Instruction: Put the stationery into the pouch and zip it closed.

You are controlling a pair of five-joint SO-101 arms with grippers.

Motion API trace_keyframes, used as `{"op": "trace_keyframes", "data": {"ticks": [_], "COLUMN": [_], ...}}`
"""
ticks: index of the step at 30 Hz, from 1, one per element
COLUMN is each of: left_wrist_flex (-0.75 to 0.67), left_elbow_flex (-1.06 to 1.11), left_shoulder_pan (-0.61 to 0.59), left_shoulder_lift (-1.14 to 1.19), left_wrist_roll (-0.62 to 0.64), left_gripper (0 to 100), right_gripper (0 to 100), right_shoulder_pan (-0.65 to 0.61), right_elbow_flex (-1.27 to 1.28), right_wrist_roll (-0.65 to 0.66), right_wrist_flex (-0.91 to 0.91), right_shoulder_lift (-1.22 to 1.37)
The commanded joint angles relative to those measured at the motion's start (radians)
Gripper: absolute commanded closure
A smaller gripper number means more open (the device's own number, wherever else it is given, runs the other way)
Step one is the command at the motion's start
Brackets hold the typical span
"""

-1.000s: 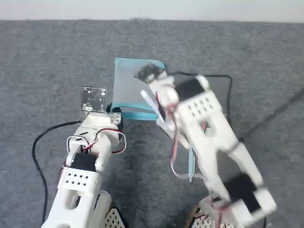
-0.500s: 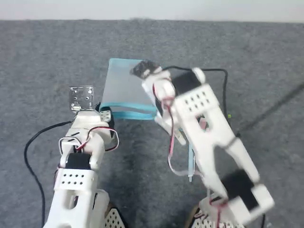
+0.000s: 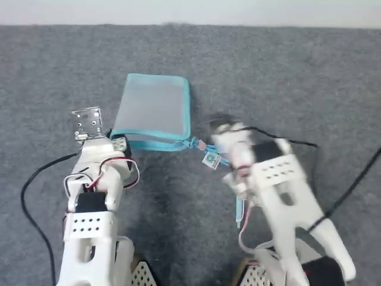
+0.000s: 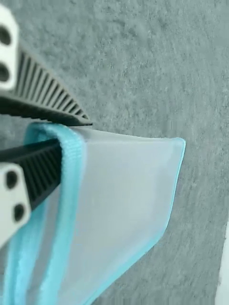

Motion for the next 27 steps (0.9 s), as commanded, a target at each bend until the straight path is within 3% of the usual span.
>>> {"op": "trace_keyframes", "data": {"ticks": [1, 5, 8, 12, 18, 27], "left_wrist_flex": [-0.035, -0.035, -0.035, -0.035, -0.011, -0.009], "left_elbow_flex": [-0.038, -0.027, -0.027, -0.024, -0.027, -0.027], "left_shoulder_pan": [-0.009, 0.008, 0.008, 0.008, 0.008, 0.006], "left_shoulder_lift": [0.002, -0.002, -0.003, -0.003, -0.003, -0.003], "left_wrist_roll": [0.014, 0.012, 0.012, 0.012, 0.012, 0.011], "left_gripper": [99, 99, 99, 99, 99, 99], "right_gripper": [99.2, 99.2, 99.1, 98.4, 84.1, 84.0], "right_shoulder_pan": [0.351, 0.587, 0.671, 0.697, 0.71, 0.7], "right_elbow_flex": [0.002, 0.002, 0.005, 0.008, 0.009, 0.081], "right_wrist_roll": [0.035, 0.201, 0.27, 0.272, 0.187, 0.203], "right_wrist_flex": [-0.127, -0.22, -0.289, -0.386, -0.483, -0.536], "right_shoulder_lift": [-0.047, 0.015, 0.077, 0.166, 0.231, 0.24]}}
